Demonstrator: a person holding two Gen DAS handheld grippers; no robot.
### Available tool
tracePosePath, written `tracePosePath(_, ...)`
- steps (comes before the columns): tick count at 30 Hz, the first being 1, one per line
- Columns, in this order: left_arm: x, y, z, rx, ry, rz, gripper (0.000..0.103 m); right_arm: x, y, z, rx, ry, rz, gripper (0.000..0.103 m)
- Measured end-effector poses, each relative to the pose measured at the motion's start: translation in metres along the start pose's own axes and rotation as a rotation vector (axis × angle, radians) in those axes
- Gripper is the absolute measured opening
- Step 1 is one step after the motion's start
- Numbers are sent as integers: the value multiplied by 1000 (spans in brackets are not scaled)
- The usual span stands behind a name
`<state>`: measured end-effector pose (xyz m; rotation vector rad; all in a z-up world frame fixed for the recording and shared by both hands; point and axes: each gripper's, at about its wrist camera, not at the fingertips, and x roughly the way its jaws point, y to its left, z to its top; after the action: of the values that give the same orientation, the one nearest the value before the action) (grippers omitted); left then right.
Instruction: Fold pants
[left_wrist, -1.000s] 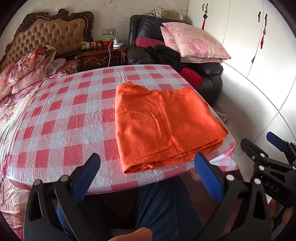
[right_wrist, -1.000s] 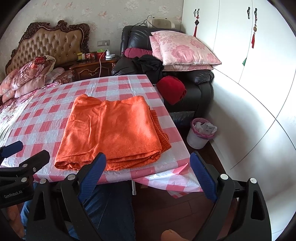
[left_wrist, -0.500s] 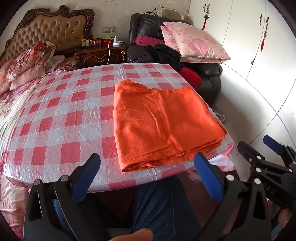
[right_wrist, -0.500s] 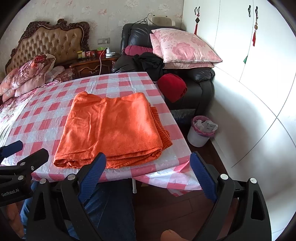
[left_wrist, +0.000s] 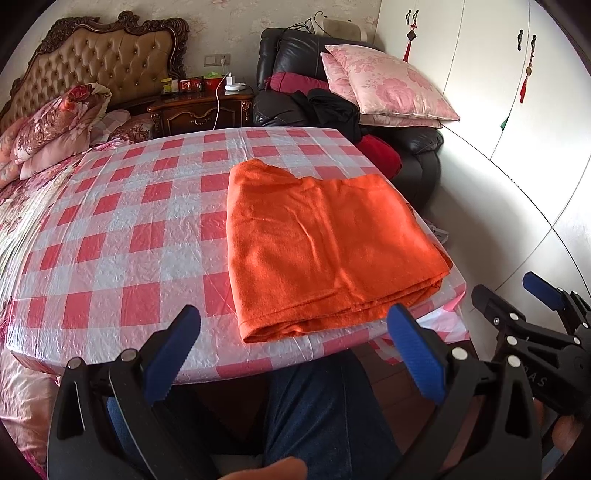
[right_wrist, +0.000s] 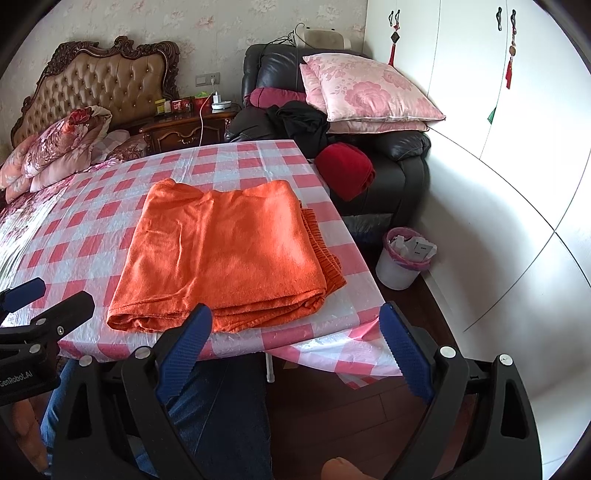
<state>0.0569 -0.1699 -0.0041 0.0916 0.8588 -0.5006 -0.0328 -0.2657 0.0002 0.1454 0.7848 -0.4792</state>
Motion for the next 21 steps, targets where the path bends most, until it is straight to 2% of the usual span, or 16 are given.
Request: tracePosePath(21,1,-1,-1,2,1,-2,101,0,-1,1,-1,2,1,88)
